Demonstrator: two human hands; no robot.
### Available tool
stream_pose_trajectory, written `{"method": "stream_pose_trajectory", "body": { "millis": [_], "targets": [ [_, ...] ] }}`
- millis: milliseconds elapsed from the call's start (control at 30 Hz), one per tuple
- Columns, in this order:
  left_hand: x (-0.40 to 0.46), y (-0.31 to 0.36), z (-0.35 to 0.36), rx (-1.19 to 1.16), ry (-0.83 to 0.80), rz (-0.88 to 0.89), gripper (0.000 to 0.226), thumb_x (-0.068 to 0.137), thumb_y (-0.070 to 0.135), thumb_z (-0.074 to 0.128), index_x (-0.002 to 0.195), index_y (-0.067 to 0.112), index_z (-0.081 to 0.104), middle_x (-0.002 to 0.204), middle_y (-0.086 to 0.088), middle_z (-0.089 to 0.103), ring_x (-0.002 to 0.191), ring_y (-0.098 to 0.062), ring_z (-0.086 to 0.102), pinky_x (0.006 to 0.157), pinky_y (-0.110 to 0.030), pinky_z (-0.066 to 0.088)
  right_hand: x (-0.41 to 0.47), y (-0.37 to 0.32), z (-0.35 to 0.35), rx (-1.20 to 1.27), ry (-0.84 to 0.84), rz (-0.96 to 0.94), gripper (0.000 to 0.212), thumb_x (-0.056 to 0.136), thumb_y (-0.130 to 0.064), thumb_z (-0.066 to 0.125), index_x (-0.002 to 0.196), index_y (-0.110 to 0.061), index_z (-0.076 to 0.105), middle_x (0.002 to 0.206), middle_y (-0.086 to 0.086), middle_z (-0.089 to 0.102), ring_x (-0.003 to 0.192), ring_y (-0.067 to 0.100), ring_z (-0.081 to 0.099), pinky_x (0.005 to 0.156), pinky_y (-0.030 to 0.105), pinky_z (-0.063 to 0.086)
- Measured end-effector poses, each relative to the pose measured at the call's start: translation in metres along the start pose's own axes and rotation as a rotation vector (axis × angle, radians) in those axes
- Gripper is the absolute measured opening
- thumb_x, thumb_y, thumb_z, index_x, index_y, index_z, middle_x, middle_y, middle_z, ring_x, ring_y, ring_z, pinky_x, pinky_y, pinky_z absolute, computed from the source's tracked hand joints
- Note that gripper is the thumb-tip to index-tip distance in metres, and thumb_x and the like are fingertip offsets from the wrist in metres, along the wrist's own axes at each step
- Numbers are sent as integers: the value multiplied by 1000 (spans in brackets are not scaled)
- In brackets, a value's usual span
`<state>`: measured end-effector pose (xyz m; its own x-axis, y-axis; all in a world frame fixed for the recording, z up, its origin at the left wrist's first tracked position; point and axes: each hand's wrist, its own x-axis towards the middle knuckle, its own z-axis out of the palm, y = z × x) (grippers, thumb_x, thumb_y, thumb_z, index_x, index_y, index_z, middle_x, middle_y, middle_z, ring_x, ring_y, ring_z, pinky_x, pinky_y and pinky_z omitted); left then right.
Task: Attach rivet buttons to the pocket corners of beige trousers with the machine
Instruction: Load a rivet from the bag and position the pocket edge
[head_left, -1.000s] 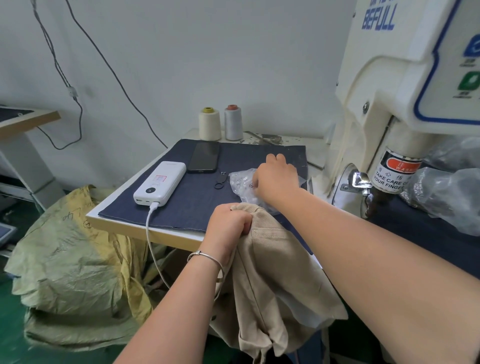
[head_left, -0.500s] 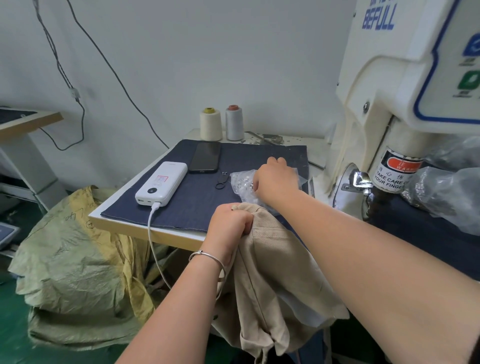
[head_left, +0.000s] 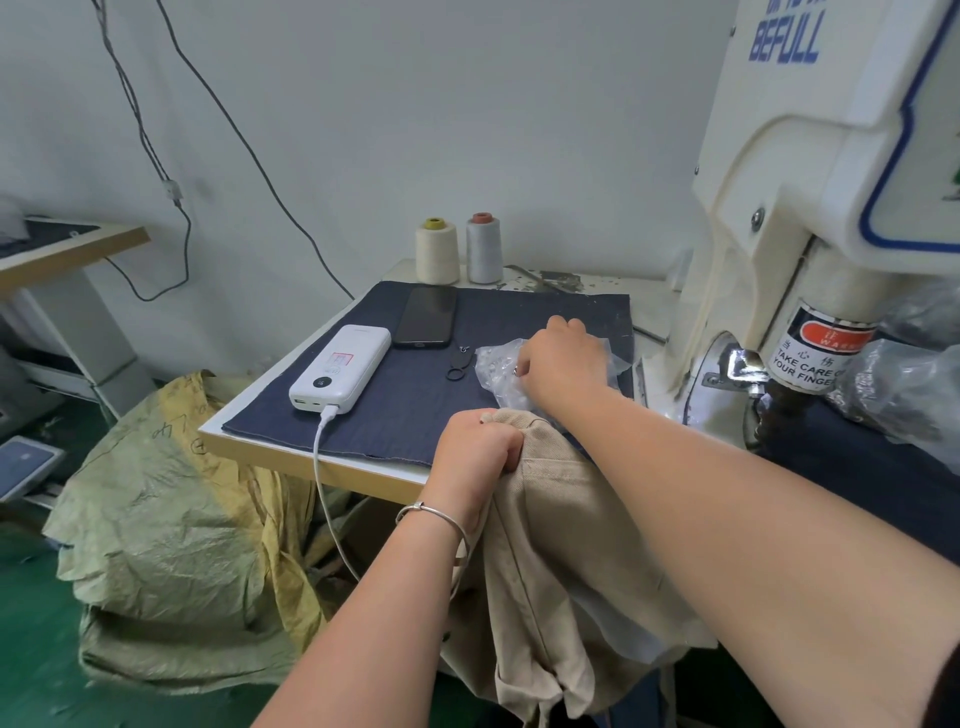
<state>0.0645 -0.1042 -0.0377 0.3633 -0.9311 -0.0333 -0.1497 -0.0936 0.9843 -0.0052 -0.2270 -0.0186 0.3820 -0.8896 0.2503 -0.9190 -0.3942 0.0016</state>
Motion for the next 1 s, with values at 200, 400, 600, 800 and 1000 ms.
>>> {"method": "stream_pose_trajectory", "body": {
  "millis": [200, 400, 600, 800, 1000],
  "targets": [
    [3, -2, 0, 34, 18, -2, 47, 63, -24, 38, 52, 19, 22, 55, 2, 17, 57, -14, 12, 49, -27, 12, -1, -3, -4, 54, -29, -19, 25, 91, -25, 58, 112, -31, 70, 119, 4, 52, 113, 26, 46, 84, 36, 44],
    [0, -1, -1, 11, -5, 7, 43, 54, -12, 44, 48, 23, 21, 48, 10, 16, 54, -12, 10, 48, -26, 10, -5, -2, -5, 73, -3, -32, 21, 92, -26, 58, 103, -36, 73, 116, 3, 53, 110, 26, 47, 80, 35, 41],
    [-1, 0, -1, 2, 6, 7, 41, 55, -11, 44, 53, 22, 21, 55, 5, 15, 59, -14, 10, 52, -29, 9, -6, 1, -9, 97, 11, 6, 21, 94, -25, 56, 106, -30, 72, 118, 4, 52, 112, 26, 45, 78, 32, 36],
    [-1, 0, -1, 8, 4, 16, 31, 45, -2, 44, 49, 21, 22, 52, 4, 18, 55, -14, 13, 49, -28, 11, -27, 0, -24, 298, 146, 135, 12, 93, -26, 60, 96, -24, 72, 115, 1, 51, 112, 25, 42, 89, 37, 39],
    [-2, -2, -1, 16, 9, 30, 26, 38, 4, 40, 52, 19, 24, 56, 1, 20, 60, -16, 15, 54, -34, 11, -68, 7, -49, 1178, 362, 378, 11, 87, -11, 65, 77, -14, 68, 75, -2, 71, 73, 13, 66, 68, 28, 51]
  ]
}}
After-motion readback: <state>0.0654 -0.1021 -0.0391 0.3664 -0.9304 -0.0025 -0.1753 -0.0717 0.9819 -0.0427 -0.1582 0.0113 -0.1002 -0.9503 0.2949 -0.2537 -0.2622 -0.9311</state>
